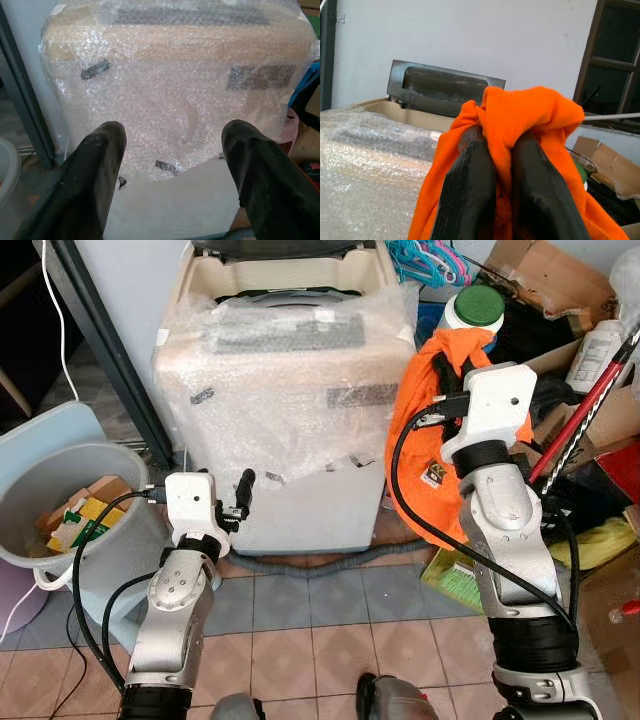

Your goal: Clothes washing

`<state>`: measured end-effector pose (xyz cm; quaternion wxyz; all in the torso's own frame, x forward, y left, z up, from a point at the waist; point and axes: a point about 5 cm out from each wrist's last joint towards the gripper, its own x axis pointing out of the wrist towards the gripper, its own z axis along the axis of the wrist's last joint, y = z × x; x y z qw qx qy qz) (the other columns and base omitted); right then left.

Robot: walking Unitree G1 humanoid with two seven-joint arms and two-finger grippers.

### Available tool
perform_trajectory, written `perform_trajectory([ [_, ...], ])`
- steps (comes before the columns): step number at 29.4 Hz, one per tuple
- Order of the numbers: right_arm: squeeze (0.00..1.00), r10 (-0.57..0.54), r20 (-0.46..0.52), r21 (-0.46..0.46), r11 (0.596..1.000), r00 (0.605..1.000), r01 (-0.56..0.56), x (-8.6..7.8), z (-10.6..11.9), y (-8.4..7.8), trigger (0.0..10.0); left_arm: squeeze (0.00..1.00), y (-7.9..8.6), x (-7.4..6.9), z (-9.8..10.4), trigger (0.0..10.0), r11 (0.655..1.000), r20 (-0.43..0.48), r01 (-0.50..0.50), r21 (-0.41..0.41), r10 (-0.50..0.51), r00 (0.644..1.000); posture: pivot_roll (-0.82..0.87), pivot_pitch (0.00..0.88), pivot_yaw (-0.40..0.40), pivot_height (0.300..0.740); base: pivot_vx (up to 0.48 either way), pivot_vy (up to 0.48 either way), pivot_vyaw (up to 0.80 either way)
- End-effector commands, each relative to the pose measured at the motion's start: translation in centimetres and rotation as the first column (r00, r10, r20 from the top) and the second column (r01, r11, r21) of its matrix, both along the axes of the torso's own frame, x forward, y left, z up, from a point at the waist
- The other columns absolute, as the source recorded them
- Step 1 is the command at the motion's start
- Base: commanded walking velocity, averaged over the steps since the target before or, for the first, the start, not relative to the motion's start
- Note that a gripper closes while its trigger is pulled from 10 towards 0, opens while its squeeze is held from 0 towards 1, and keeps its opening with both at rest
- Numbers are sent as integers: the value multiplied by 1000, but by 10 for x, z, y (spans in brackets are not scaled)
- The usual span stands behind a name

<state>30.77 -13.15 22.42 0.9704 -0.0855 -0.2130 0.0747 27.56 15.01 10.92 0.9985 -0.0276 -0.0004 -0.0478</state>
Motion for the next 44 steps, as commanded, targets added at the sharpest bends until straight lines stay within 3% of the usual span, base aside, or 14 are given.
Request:
perform_trajectory([
  [1,0,50,34,13,999,998,-50,0,10,8,10000,0,2,-1,5,10000,1000,16,5,-14,-5,1000,-49,107,37,740,0,0,0],
  [16,0,69,23,16,997,997,-69,5,12,8,10000,0,0,2,8,10000,1000,28,-2,-23,2,1000,-54,135,27,740,0,0,0],
  [22,0,105,42,-5,995,994,-105,5,18,11,10000,0,-6,12,32,10000,999,111,-26,-46,31,993,-50,160,3,740,290,0,0],
  [27,0,218,65,-44,975,974,-216,3,26,21,10000,0,-3,5,19,10000,998,71,-41,-41,44,997,-57,153,-6,740,310,0,0],
  [33,0,214,62,-34,977,975,-213,10,31,19,10000,0,-3,5,17,10000,998,60,-51,-43,53,997,-54,154,-5,740,381,0,0],
  [39,0,190,-24,28,981,981,-190,9,7,14,10000,0,1,7,15,10000,997,46,-63,-42,65,997,-49,148,12,740,424,0,0],
  [41,0,157,-85,74,986,984,-151,-2,-16,8,10000,0,6,5,12,10000,997,32,-74,-22,75,997,-50,146,23,740,381,291,0],
  [44,0,138,-115,73,989,984,-130,-13,-30,5,10000,0,10,4,10,10000,996,24,-85,-6,85,996,-50,145,30,740,329,349,0],
])
